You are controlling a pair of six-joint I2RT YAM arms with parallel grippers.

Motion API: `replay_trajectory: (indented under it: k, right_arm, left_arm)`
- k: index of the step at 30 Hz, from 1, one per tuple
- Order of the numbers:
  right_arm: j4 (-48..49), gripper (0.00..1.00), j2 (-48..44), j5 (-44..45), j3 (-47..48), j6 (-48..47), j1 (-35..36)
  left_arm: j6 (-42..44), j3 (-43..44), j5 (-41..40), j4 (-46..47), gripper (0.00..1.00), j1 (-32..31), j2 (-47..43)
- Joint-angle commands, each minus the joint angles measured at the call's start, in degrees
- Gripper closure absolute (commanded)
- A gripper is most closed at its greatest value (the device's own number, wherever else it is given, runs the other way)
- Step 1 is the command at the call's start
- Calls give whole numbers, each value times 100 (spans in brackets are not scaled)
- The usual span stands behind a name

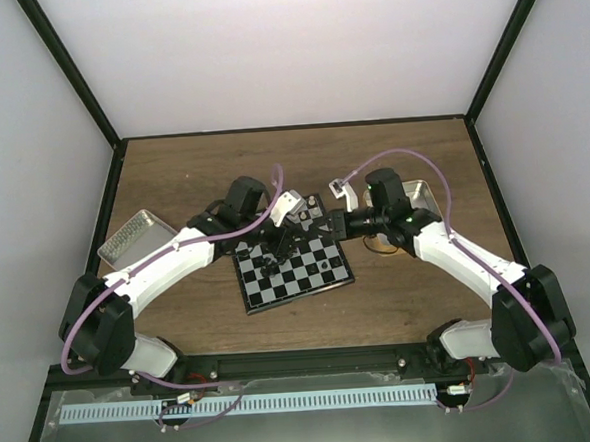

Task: Set up the chess pieces on the board
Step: Place the chess piece on the chessboard.

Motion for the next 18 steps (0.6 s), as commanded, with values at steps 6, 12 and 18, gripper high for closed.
replay_trajectory:
  k: [6, 12, 18]
  right_arm:
    - [319, 94, -13, 427, -41, 136, 222]
    - [54, 94, -39, 1624, -52, -99, 345]
    - [-188, 94, 34, 2830, -1, -340, 736]
  left_arm:
    - [-165, -194, -348, 254, 52, -21, -184]
    - [-607, -440, -1360, 136, 33, -20, -704]
    - [-1419, -544, -3384, -442, 30, -20, -1707]
